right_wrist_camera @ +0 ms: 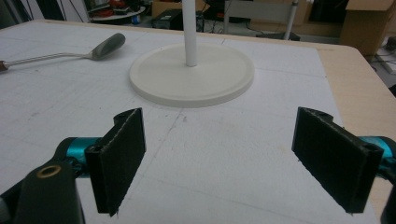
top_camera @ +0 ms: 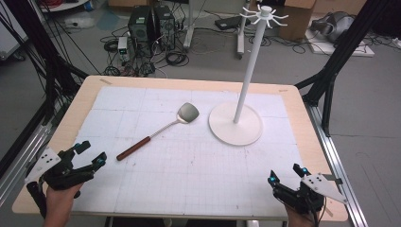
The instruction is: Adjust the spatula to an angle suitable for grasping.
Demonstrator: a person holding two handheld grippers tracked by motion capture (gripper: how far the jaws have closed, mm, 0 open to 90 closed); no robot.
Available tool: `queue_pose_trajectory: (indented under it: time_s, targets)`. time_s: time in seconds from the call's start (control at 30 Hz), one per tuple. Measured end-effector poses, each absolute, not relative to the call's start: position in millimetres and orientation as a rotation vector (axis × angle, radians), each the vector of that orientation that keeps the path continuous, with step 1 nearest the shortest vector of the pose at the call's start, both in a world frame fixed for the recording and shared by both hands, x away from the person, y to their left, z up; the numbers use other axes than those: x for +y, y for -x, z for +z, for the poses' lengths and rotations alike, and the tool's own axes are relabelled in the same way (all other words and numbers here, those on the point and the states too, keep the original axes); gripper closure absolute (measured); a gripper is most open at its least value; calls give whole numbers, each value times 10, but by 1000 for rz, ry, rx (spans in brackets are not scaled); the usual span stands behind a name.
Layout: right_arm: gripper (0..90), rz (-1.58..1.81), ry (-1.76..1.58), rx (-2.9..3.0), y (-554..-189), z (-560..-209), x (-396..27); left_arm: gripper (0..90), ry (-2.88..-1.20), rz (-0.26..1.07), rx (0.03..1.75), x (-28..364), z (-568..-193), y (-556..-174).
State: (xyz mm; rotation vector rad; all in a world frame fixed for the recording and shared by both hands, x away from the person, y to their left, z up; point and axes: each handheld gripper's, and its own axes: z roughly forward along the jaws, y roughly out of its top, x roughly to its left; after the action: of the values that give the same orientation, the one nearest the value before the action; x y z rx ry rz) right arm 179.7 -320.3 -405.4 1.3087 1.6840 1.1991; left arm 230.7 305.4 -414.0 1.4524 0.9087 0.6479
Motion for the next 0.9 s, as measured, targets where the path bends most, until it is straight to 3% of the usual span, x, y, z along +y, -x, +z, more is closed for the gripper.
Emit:
queue_pose_trajectory:
  time_s: [0.73,0.83,0.9]
  targets:
    - [169,1194,-1334,1695,-1785,-4063,-3209,216,-1485,651,935,3077,-4148,-2334]
    - [169,1190,-1335,1693,-1779,-4063,-3208,389,-1495,612,940,3076,-4142,-2359]
    - [169,1186,-1342,1694,-1780,-4068,-3208,442,-1510,584,932,3070,-4140,-2379]
